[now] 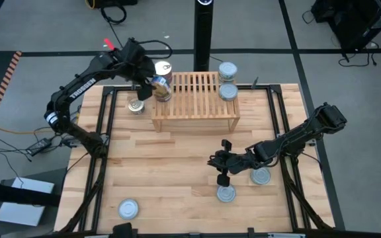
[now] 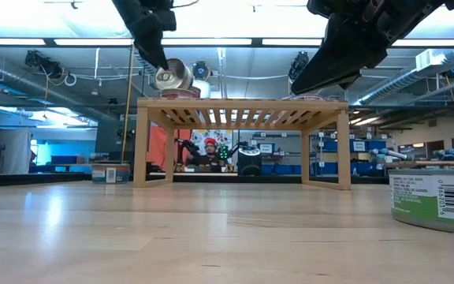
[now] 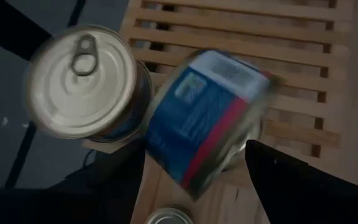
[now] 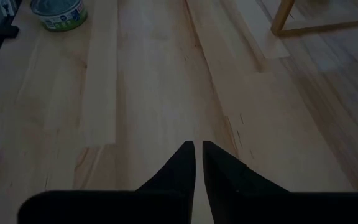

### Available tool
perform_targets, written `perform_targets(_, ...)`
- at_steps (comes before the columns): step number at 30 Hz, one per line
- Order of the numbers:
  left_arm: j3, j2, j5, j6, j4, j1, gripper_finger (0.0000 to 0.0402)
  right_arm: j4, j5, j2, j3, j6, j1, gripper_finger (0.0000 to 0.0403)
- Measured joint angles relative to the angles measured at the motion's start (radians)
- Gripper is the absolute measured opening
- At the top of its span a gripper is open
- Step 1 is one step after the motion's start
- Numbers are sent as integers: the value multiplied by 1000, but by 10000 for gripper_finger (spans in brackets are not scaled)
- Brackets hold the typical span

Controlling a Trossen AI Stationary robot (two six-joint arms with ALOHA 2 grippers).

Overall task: Stack canned seafood by type on shelf
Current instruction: Stack the blue-pink tuna can on top of the other blue tuna can on the shelf

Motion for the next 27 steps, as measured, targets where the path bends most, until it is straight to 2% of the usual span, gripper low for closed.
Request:
perform_targets(7, 0, 40, 1, 0, -3, 0, 279, 2, 0, 0, 0, 0, 1, 43)
perform_targets(11, 0, 41, 1, 0, -5, 0, 256, 3, 0, 0, 0, 0, 1, 43)
perform_targets(27, 0, 35, -31, 5, -17, 1, 52, 3, 0, 0, 0, 0, 1, 43)
